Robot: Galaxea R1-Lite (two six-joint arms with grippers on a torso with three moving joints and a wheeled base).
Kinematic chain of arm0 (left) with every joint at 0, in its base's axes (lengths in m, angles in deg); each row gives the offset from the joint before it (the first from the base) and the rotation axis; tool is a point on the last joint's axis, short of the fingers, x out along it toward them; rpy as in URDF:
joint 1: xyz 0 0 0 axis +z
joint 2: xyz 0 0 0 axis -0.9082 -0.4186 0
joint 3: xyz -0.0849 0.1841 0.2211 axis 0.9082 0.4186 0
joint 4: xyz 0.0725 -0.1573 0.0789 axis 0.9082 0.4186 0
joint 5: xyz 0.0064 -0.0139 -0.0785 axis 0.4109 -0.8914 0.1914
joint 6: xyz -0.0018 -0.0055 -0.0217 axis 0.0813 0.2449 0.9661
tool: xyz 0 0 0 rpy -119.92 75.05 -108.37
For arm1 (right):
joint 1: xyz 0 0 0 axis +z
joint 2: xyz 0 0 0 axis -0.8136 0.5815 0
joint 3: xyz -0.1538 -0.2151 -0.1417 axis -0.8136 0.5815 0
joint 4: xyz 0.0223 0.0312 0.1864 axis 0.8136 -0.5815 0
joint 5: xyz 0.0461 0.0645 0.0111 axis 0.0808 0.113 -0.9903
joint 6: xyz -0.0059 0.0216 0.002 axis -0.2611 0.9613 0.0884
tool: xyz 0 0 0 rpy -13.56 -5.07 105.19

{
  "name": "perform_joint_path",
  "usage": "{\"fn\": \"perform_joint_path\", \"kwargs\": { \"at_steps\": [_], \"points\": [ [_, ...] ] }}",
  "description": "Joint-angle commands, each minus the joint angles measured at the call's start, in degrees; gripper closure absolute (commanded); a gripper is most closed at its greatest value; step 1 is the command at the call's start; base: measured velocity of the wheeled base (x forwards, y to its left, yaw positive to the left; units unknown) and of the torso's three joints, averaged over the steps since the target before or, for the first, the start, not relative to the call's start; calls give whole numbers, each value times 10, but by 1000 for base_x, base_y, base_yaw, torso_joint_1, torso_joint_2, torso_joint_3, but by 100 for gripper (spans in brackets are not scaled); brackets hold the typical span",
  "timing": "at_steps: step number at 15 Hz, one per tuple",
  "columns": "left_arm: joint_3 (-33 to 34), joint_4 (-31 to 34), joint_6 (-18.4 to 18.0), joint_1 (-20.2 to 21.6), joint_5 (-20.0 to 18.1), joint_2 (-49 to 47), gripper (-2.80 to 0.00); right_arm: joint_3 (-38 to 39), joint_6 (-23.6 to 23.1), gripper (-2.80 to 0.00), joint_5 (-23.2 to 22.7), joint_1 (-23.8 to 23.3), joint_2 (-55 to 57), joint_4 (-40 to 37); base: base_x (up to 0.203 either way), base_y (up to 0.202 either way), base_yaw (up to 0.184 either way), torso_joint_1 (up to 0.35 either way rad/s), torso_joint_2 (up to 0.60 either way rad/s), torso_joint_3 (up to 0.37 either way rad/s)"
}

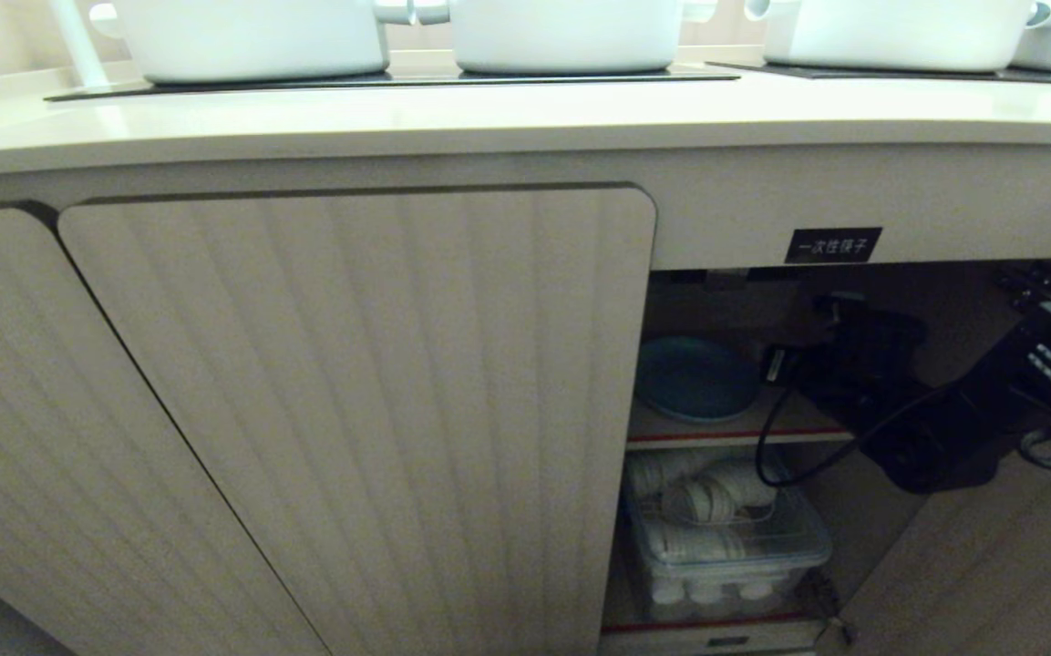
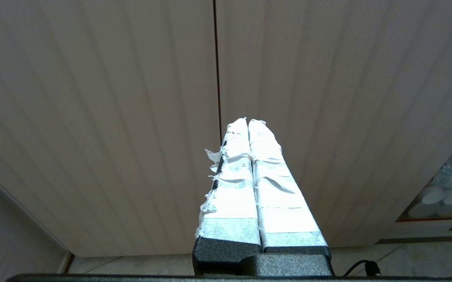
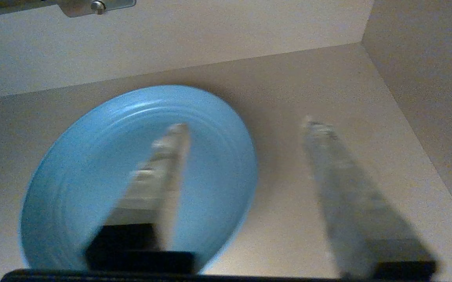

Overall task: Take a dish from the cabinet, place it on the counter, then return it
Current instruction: Close the cabinet door

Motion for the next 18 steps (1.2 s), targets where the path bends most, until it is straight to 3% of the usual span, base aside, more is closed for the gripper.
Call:
{"fn": "perform_joint_path", "kwargs": {
  "at_steps": [1,7,18],
  "points": [
    [0,0,0,0,0,0,0,24,-1,0,0,0,-9,19,0,0,0,0,0,0],
    [0,0,0,0,0,0,0,81,-30,0,-13,0,-33,62,0,0,0,0,0,0],
    [0,0,0,0,0,0,0,169,-31,0,-13,-1,-92,62,0,0,0,0,0,0]
  ]
}}
